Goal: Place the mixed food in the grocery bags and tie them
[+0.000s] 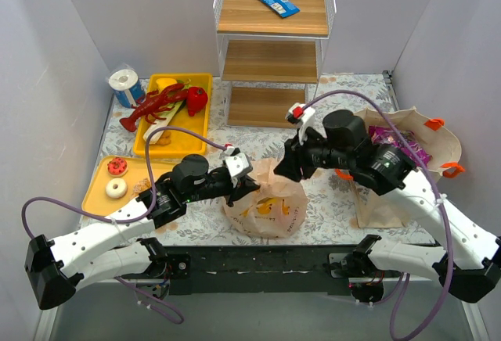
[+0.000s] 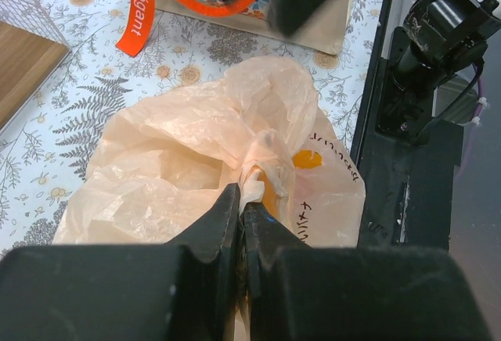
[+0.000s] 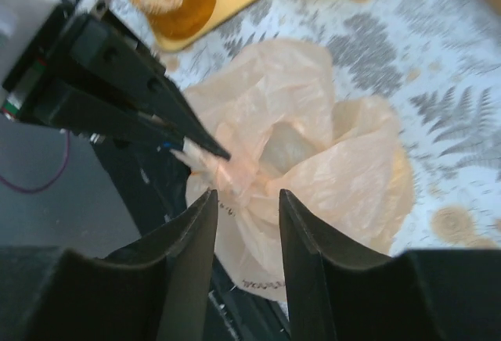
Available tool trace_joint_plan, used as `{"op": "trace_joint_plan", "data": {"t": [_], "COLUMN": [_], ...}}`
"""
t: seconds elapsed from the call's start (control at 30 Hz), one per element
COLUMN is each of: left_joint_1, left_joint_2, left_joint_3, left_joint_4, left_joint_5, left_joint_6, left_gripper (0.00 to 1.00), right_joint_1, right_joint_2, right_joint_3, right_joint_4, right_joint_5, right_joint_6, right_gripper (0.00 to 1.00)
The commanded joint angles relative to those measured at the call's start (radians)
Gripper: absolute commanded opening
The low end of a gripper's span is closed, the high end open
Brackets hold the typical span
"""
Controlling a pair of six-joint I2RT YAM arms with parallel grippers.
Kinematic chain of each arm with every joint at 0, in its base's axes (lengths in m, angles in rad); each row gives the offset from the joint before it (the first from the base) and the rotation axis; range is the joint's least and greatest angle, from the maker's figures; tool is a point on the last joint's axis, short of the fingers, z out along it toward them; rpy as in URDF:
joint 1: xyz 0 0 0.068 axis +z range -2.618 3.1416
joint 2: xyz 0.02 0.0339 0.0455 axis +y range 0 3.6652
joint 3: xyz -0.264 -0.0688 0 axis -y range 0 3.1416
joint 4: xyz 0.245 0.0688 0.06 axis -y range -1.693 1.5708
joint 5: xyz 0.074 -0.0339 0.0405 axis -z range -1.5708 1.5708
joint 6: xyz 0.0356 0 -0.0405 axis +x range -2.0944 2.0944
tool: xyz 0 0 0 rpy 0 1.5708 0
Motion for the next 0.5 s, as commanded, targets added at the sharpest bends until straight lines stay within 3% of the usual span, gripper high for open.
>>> {"op": "trace_joint_plan", "data": {"t": [0.0,0.1,0.2,0.47], "left_joint_1": [-0.009,-0.012,-0.014,-0.017], "left_joint_2": [-0.018,-0.026,-0.031,-0.031], "left_joint_3": [-0.002,-0.007,-0.010,-0.010], "left_joint_4": [0.014,0.015,0.015,0.018], "left_joint_5": [0.018,0.020,0.014,0.011], "left_joint_6": [0.019,0.020,0.023,0.026], "left_gripper": [0.00,0.00,0.00,0.00], "right_joint_1": [-0.067,-0.110,-0.115,-0.062], "right_joint_2": [0.029,0.095,0.169,0.161], "right_joint_3": [0.063,0.011,-0.035,-0.176], "right_joint_4": [-0.014,0.055,0.083,0.178], "right_joint_5": [0.027,-0.063,-0.200,-0.535], "right_joint_6": [-0.078,-0.145,-0.232,-0.374], "right_gripper": [0.45,0.37,0.22,0.19]}}
